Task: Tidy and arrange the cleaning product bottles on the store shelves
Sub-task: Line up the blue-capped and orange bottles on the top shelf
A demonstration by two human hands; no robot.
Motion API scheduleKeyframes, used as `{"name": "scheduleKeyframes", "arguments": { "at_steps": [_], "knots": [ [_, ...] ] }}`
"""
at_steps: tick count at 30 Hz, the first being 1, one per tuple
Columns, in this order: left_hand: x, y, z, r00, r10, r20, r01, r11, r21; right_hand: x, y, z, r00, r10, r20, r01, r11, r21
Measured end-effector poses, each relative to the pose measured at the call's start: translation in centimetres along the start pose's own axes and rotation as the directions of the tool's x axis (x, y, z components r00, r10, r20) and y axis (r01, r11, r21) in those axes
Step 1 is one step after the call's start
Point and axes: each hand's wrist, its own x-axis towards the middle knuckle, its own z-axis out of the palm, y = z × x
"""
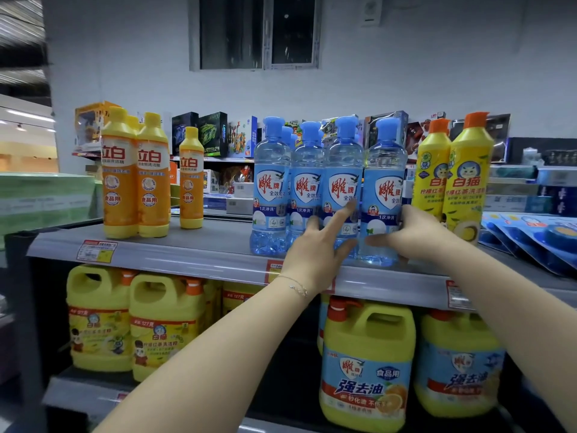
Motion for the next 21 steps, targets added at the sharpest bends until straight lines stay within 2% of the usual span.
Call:
{"name": "scheduleKeyframes", "arguments": {
  "at_steps": [2, 3, 5, 6, 9, 12, 16, 21],
  "knots": [
    [-0.3, 0.1, -0.3, 1.0, -0.003, 0.012, 0.003, 1.0, 0.027, -0.8, -0.1, -0.1, 0.987, -0.052, -0.153, 0.025, 0.985, -0.171],
    [-0.5, 0.1, -0.5, 1.0, 0.014, -0.008, -0.014, 0.998, 0.061, -1.3, -0.3, -0.1, 0.961, -0.124, -0.247, 0.056, 0.962, -0.266],
    [-1.1, 0.0, -1.3, 0.991, 0.081, -0.102, -0.066, 0.987, 0.143, -2.4, -1.0, 0.2, 0.88, -0.302, -0.367, 0.172, 0.922, -0.346],
    [-1.4, -0.2, -1.9, 0.982, 0.116, -0.147, -0.091, 0.982, 0.168, -3.0, -1.6, 0.5, 0.844, -0.381, -0.378, 0.25, 0.902, -0.352],
    [-2.1, -1.6, -3.8, 0.964, 0.19, -0.187, -0.146, 0.964, 0.223, -4.1, -3.6, 2.0, 0.779, -0.582, -0.233, 0.466, 0.787, -0.405],
    [-2.9, -3.7, -6.4, 0.946, 0.258, -0.197, -0.184, 0.927, 0.327, -4.7, -6.1, 4.2, 0.713, -0.697, -0.074, 0.599, 0.66, -0.454],
    [-3.8, -7.4, -10.3, 0.939, 0.314, -0.139, -0.227, 0.872, 0.434, -4.6, -9.6, 7.8, 0.655, -0.756, 0.003, 0.66, 0.57, -0.489],
    [-4.8, -12.7, -14.6, 0.929, 0.349, -0.123, -0.251, 0.839, 0.484, -4.0, -14.6, 12.4, 0.638, -0.77, 0.01, 0.684, 0.561, -0.467]
  ]
}}
